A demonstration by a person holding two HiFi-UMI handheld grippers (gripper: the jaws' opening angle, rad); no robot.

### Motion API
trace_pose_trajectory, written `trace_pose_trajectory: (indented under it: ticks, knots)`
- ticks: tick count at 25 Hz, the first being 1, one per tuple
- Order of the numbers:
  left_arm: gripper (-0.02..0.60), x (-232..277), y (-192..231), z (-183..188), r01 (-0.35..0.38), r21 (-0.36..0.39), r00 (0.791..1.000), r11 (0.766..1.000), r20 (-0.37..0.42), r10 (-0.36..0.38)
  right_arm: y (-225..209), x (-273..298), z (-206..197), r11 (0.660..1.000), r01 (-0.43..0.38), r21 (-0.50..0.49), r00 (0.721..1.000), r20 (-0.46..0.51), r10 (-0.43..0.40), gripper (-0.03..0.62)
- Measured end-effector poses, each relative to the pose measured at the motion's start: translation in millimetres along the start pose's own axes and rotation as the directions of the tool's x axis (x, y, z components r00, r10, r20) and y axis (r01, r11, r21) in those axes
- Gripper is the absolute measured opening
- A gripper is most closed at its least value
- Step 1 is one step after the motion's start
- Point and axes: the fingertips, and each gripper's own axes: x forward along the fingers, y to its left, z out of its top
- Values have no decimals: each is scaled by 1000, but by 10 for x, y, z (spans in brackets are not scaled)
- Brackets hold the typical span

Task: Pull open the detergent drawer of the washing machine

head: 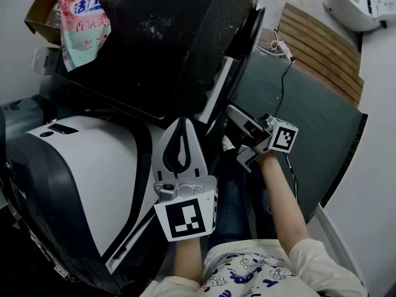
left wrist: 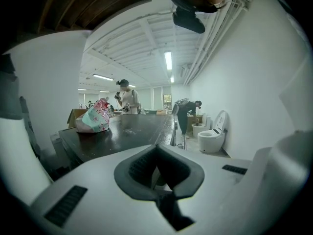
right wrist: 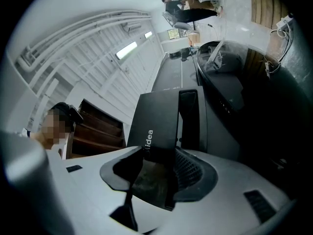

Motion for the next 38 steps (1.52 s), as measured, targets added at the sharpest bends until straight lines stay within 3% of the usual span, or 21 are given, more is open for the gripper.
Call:
trace_pose_trajectory:
  ticks: [3,9,15,23,38]
  knots:
    - [14,-28,-83,22,1,-14,1000,1000,3,-1,29,-64,10,1000,7,-2,1000,-4,-7,212]
    - [14,-101,-253,32,40,45,999,998,4,-40,67,-136,21,1000,13,-2,1000,-14,-13,204]
    - [14,-162,-340,12,46,52,999,998,3,-47,35,-172,42,998,-33,50,999,13,32,183]
    - [14,-193,-352,-27,42,59,999,997,-2,-42,46,-140,90,992,-105,69,993,68,101,221]
    - [14,-203,-397,-70,43,60,999,997,-12,-42,76,-369,132,991,-98,89,993,81,90,189]
